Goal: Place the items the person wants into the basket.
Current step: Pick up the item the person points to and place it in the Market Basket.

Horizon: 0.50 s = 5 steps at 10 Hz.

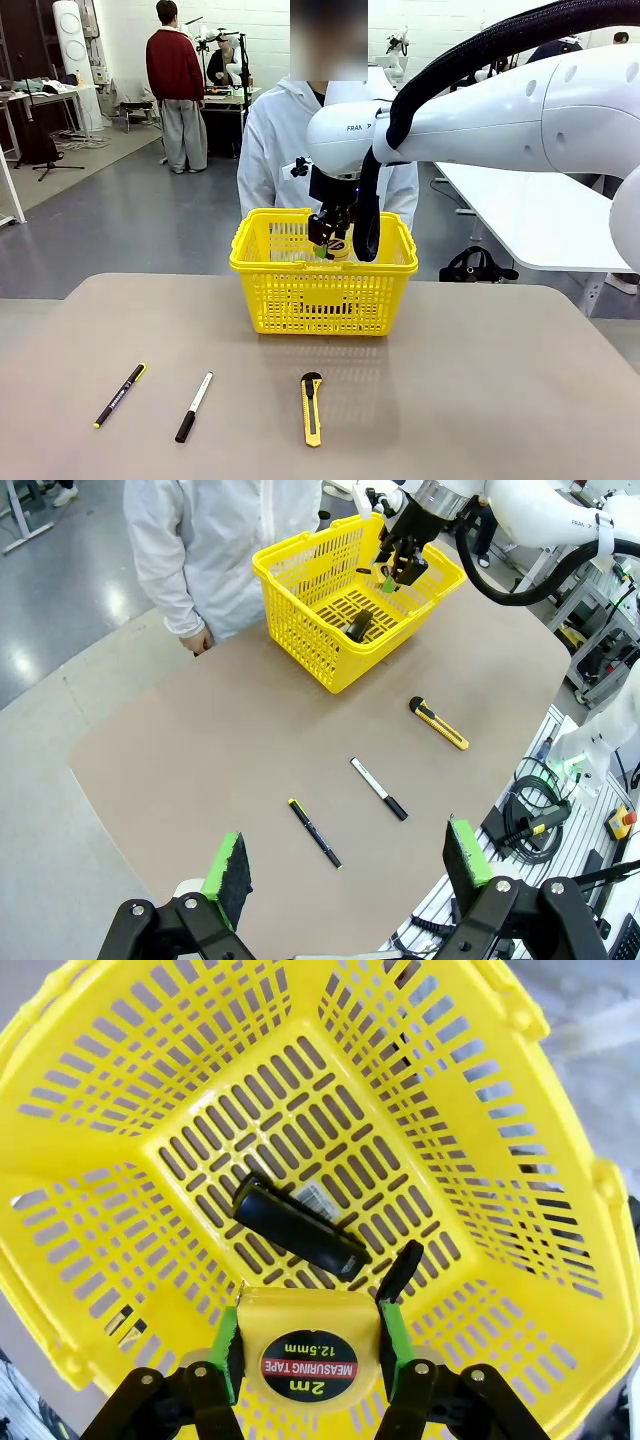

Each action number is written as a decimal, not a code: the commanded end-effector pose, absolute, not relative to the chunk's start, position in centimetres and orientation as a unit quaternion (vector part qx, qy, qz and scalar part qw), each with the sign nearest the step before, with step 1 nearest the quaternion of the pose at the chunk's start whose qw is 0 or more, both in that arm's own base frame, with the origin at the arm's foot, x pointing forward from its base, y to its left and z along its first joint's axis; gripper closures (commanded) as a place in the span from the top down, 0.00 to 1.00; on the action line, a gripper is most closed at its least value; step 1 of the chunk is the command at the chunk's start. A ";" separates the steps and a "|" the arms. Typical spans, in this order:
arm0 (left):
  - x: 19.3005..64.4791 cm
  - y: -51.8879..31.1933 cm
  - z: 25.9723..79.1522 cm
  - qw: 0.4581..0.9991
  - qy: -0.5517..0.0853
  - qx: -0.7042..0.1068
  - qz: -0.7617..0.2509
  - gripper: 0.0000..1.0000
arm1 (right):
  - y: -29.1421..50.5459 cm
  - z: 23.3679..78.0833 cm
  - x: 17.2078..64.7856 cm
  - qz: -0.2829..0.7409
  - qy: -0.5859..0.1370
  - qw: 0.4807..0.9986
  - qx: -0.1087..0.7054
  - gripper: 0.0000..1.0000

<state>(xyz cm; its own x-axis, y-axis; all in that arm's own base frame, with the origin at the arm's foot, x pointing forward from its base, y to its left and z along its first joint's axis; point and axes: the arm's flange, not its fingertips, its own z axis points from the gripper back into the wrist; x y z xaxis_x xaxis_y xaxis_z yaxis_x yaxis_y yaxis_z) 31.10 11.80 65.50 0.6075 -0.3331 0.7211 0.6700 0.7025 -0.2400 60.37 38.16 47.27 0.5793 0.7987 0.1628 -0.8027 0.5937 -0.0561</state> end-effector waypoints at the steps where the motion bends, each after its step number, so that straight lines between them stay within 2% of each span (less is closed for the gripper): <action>1: 31.0 11.9 65.6 0.857 -0.335 -0.256 -0.297 1.00 | 37.8 46.4 59.9 0.464 -0.076 0.882 0.002 0.65; 5: 31.0 11.9 65.6 0.857 -0.335 -0.256 -0.297 1.00 | 37.5 43.7 62.6 0.457 -0.053 0.888 0.014 0.65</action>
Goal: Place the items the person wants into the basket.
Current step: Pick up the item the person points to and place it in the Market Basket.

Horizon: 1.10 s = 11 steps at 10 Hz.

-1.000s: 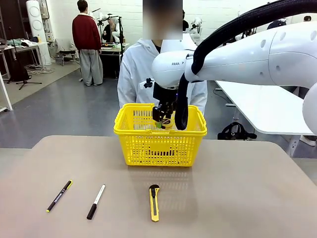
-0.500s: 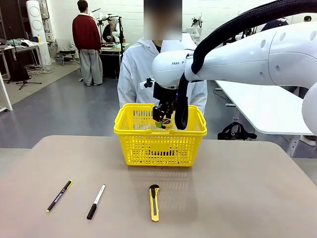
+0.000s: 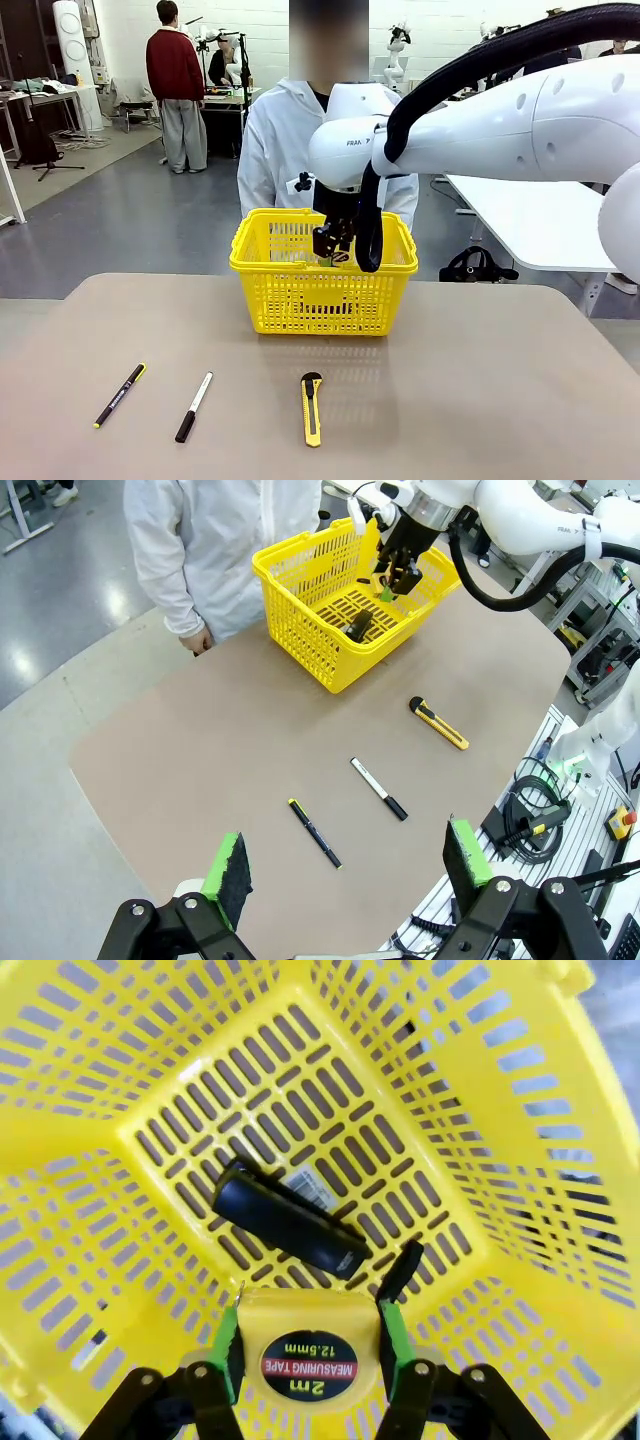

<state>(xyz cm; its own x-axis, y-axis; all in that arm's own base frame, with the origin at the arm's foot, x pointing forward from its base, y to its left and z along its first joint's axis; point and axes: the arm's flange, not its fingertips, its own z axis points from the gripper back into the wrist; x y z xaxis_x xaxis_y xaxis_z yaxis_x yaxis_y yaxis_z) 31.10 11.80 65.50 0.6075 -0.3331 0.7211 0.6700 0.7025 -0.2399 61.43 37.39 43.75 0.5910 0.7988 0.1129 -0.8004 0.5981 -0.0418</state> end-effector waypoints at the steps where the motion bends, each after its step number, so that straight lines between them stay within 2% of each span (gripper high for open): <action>1: 31.0 11.9 65.6 0.857 -0.335 -0.256 -0.297 1.00 | 37.5 43.3 63.0 0.454 -0.049 0.889 0.016 0.65; 4: 31.0 11.9 65.6 0.857 -0.335 -0.256 -0.297 1.00 | 37.5 42.7 63.5 0.456 -0.041 0.889 0.018 0.65; 5: 31.0 11.9 65.6 0.857 -0.335 -0.256 -0.297 1.00 | 37.6 42.7 63.6 0.457 -0.040 0.888 0.020 1.00; 11: 31.0 11.9 65.6 0.857 -0.335 -0.256 -0.297 1.00 | 37.2 43.1 63.1 0.461 -0.032 0.887 0.022 1.00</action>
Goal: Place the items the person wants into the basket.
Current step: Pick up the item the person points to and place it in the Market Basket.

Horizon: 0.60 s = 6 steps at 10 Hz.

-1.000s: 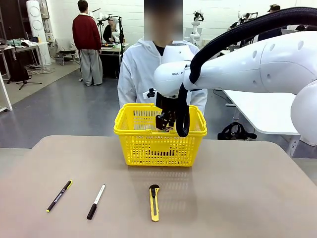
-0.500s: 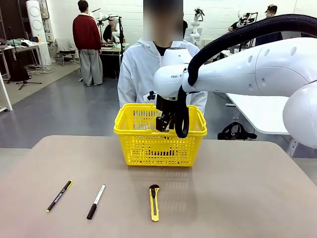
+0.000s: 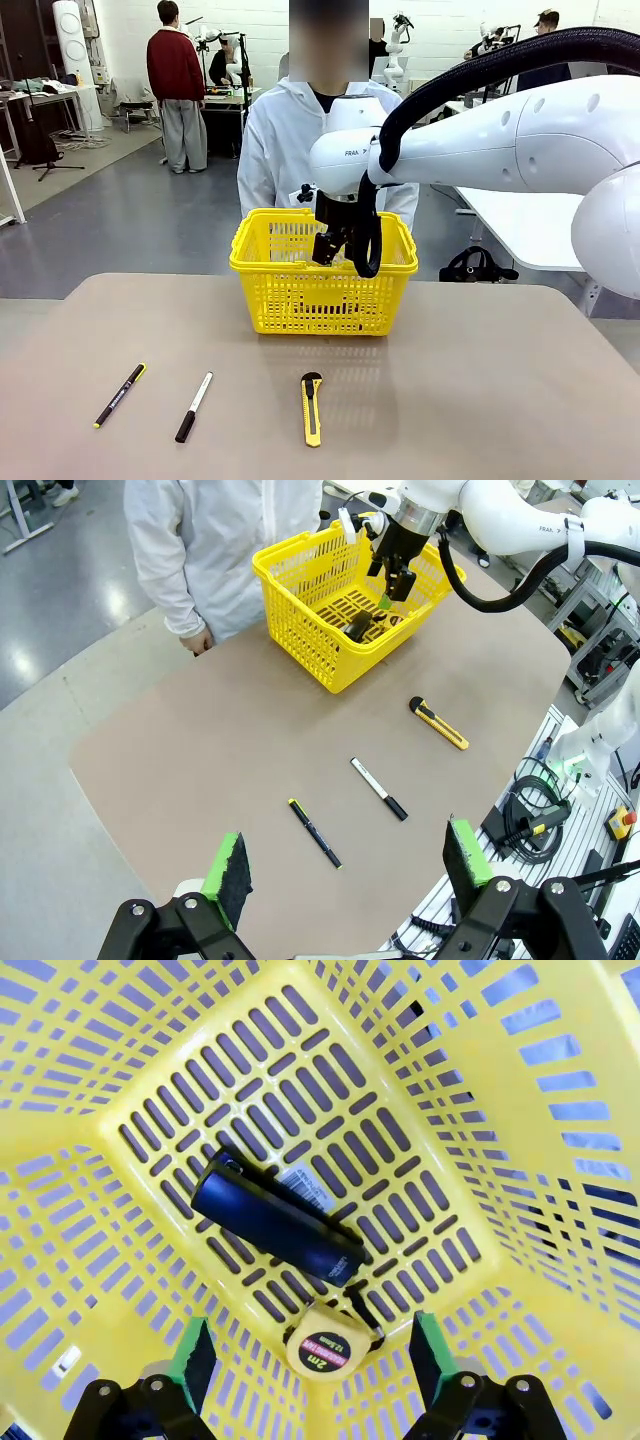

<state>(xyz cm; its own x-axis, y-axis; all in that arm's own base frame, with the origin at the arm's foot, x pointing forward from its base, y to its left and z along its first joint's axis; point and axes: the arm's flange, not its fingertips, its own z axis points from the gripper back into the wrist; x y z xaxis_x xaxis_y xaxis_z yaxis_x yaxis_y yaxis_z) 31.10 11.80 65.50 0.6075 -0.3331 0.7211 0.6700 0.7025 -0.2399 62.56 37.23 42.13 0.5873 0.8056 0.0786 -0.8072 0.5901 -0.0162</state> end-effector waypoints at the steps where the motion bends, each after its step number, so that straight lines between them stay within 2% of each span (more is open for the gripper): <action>1: 31.0 11.9 65.6 0.857 -0.335 -0.256 -0.297 1.00 | 36.7 44.7 62.0 0.450 -0.031 0.892 0.021 1.00; 4: 31.0 11.9 65.6 0.857 -0.335 -0.256 -0.297 1.00 | 27.9 55.8 50.1 0.413 -0.113 0.904 0.015 1.00; 6: 31.0 11.9 65.6 0.857 -0.335 -0.256 -0.297 1.00 | 18.8 59.2 41.8 0.391 -0.166 0.902 0.072 1.00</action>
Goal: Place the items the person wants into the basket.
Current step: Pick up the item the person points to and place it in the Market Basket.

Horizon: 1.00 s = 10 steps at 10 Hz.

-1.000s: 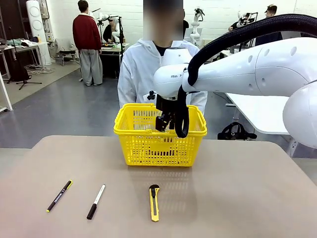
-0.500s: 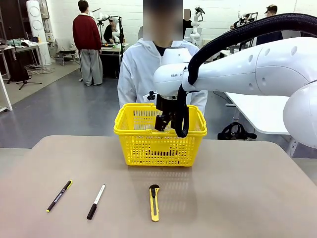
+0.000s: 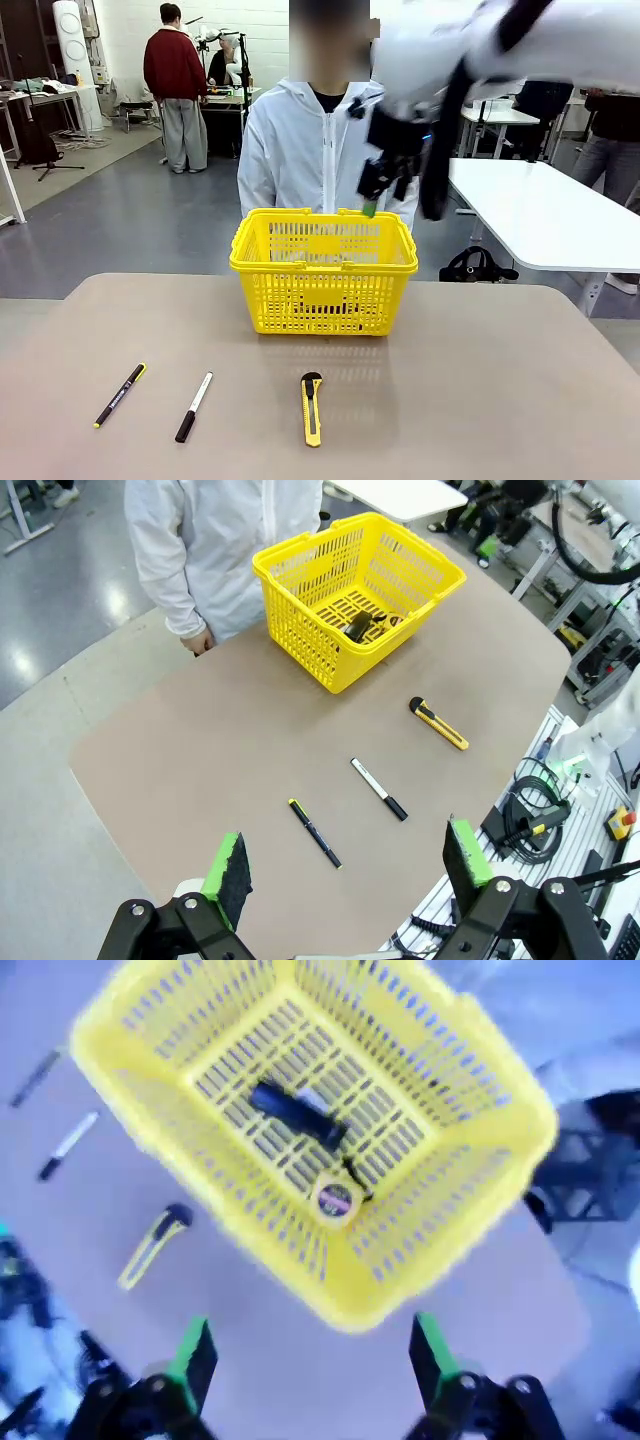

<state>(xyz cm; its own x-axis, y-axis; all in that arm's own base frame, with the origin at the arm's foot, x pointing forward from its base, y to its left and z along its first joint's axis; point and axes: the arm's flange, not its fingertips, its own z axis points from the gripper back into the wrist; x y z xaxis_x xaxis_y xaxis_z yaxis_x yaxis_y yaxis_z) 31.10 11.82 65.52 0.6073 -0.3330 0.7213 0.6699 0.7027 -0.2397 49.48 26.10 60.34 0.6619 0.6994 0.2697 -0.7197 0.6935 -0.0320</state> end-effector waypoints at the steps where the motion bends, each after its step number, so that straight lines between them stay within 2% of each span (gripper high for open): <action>1: 31.0 11.9 65.6 0.857 -0.335 -0.256 -0.297 1.00 | 14.7 59.8 38.8 0.376 -0.195 0.900 0.103 1.00; 5: 31.0 11.9 65.6 0.857 -0.335 -0.256 -0.297 1.00 | 2.6 59.7 30.0 0.354 -0.304 0.860 0.204 1.00; 8: 31.0 11.9 65.6 0.857 -0.335 -0.256 -0.297 1.00 | -2.0 60.3 27.0 0.327 -0.347 0.848 0.230 1.00; 10: 31.0 11.9 65.6 0.857 -0.335 -0.256 -0.297 1.00 | -3.2 60.9 26.2 0.304 -0.344 0.857 0.234 1.00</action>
